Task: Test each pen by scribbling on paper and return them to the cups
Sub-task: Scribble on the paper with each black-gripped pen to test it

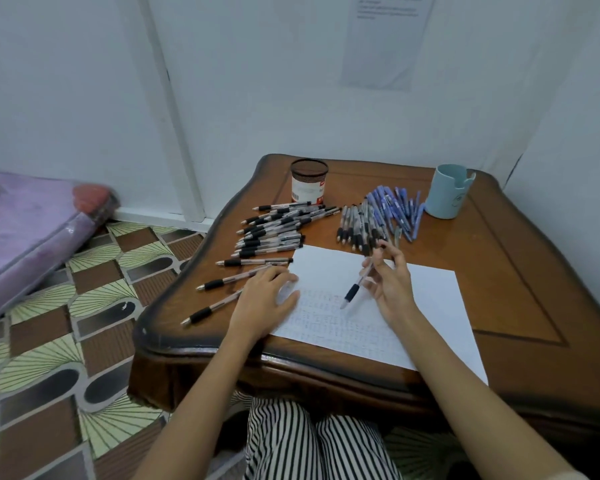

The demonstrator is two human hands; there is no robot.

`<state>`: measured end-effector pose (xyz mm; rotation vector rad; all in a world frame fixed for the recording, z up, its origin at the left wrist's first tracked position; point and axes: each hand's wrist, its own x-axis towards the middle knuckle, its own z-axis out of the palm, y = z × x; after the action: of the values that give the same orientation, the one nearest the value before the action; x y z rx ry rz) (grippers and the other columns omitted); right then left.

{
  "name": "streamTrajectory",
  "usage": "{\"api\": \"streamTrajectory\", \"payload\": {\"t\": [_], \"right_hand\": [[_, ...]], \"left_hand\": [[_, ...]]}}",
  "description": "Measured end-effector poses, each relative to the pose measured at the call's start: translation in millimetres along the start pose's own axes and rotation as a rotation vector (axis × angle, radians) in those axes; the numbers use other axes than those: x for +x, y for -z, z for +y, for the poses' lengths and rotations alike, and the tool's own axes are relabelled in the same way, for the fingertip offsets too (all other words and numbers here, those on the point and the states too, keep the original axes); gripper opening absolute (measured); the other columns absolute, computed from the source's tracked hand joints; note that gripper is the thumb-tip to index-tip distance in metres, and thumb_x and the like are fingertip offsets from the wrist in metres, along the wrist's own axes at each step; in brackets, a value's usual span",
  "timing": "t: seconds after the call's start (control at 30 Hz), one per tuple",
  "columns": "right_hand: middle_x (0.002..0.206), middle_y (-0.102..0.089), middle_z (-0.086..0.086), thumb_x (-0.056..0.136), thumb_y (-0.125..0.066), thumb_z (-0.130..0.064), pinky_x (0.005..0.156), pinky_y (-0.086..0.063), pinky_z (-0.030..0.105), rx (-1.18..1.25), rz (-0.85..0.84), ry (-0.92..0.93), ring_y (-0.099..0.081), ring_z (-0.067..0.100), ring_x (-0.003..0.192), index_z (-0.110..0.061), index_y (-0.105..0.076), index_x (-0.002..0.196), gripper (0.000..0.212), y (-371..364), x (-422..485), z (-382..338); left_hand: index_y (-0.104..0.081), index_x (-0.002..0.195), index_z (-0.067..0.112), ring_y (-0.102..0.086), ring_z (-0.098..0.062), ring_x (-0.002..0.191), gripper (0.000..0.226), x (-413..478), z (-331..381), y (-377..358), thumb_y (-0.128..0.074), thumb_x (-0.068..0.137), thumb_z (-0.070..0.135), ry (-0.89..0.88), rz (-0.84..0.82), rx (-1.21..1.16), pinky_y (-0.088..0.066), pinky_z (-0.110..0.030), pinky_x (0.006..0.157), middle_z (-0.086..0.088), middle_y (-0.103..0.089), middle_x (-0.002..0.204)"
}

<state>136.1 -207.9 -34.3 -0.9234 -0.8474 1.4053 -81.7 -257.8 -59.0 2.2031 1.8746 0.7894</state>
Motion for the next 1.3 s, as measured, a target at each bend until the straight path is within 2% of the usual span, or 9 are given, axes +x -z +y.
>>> {"api": "streamTrajectory", "payload": {"t": [0.2, 0.47, 0.6, 0.73, 0.83, 0.93, 1.1, 1.2, 1.3], "right_hand": [[0.067, -0.059, 0.007, 0.093, -0.054, -0.011, 0.048, -0.047, 0.018, -0.005, 0.046, 0.015, -0.058, 0.009, 0.055, -0.021, -0.05, 0.094, 0.01, 0, -3, 1], [0.058, -0.044, 0.0, 0.095, -0.052, -0.025, 0.034, -0.031, 0.014, 0.059, 0.098, -0.085, -0.039, 0.004, 0.038, -0.019, -0.054, 0.1, 0.008, 3, 3, 0], [0.042, -0.027, -0.01, 0.089, -0.062, -0.022, 0.035, -0.02, 0.014, 0.226, 0.158, -0.126, -0.022, 0.003, 0.035, -0.02, -0.044, 0.071, 0.025, 4, 0, -1], [0.04, -0.037, -0.008, 0.093, -0.055, -0.027, 0.046, -0.046, 0.017, 0.169, 0.091, -0.091, -0.037, 0.003, 0.038, -0.015, -0.051, 0.07, 0.026, 0, -4, 1], [0.052, -0.059, 0.002, 0.096, -0.043, -0.039, 0.059, -0.058, 0.026, -0.013, -0.135, -0.112, -0.063, 0.012, 0.052, -0.009, -0.067, 0.091, 0.039, -3, -7, 1], [0.074, -0.067, 0.007, 0.086, -0.055, -0.039, 0.052, -0.056, 0.023, -0.213, -0.364, -0.18, -0.068, 0.016, 0.062, -0.008, -0.067, 0.096, 0.035, -2, -5, -10], [0.062, -0.05, 0.003, 0.082, -0.067, -0.011, 0.04, -0.043, 0.016, -0.351, -0.27, -0.096, -0.05, 0.006, 0.044, -0.012, -0.048, 0.071, 0.022, -1, 15, -15], [0.06, -0.059, 0.005, 0.089, -0.062, -0.016, 0.04, -0.045, 0.017, -0.408, -0.319, -0.082, -0.058, 0.011, 0.045, -0.009, -0.058, 0.088, 0.009, -5, 11, -2], [0.075, -0.067, 0.009, 0.092, -0.058, -0.028, 0.046, -0.043, 0.016, -0.553, -0.432, -0.042, -0.063, 0.012, 0.059, -0.007, -0.064, 0.102, 0.024, -8, 5, 9]], "left_hand": [[-0.056, 0.126, 0.026, -0.042, -0.008, 0.121, 0.034, 0, 1, 1, -0.051, 0.093, 0.037, 0.016, -0.017, 0.009, -0.035, -0.029, 0.103, 0.008, -0.05, 0.131], [-0.055, 0.126, 0.027, -0.041, -0.008, 0.122, 0.034, 0, 3, 2, -0.05, 0.094, 0.037, 0.022, -0.029, 0.009, -0.033, -0.029, 0.103, 0.008, -0.048, 0.132], [-0.055, 0.127, 0.027, -0.042, -0.01, 0.122, 0.044, -1, 3, 3, -0.046, 0.091, 0.051, 0.016, -0.029, 0.006, -0.034, -0.033, 0.104, 0.007, -0.05, 0.131], [-0.051, 0.132, 0.038, -0.034, -0.011, 0.129, 0.06, -2, 4, 5, -0.028, 0.085, 0.068, 0.027, -0.109, 0.033, -0.027, -0.04, 0.109, 0.006, -0.043, 0.139], [-0.052, 0.13, 0.039, -0.028, -0.013, 0.134, 0.043, -1, 4, 6, -0.043, 0.092, 0.058, 0.059, -0.113, 0.05, -0.02, -0.041, 0.111, 0.006, -0.037, 0.143], [-0.053, 0.127, 0.037, -0.03, -0.014, 0.134, 0.038, -1, 4, 5, -0.045, 0.093, 0.052, 0.05, -0.106, 0.053, -0.02, -0.04, 0.111, 0.005, -0.038, 0.142], [-0.052, 0.128, 0.034, -0.029, -0.013, 0.135, 0.031, 1, -1, 2, -0.043, 0.097, 0.034, 0.045, -0.087, 0.053, -0.018, -0.038, 0.11, 0.006, -0.038, 0.142], [-0.054, 0.124, 0.03, -0.03, -0.012, 0.135, 0.035, 0, 1, 2, -0.041, 0.096, 0.012, 0.047, -0.036, 0.031, -0.017, -0.037, 0.111, 0.006, -0.04, 0.141], [-0.055, 0.122, 0.027, -0.03, -0.01, 0.135, 0.04, -1, 4, 4, -0.04, 0.092, 0.005, 0.029, 0.002, 0.02, -0.019, -0.039, 0.113, 0.006, -0.043, 0.141]]}}
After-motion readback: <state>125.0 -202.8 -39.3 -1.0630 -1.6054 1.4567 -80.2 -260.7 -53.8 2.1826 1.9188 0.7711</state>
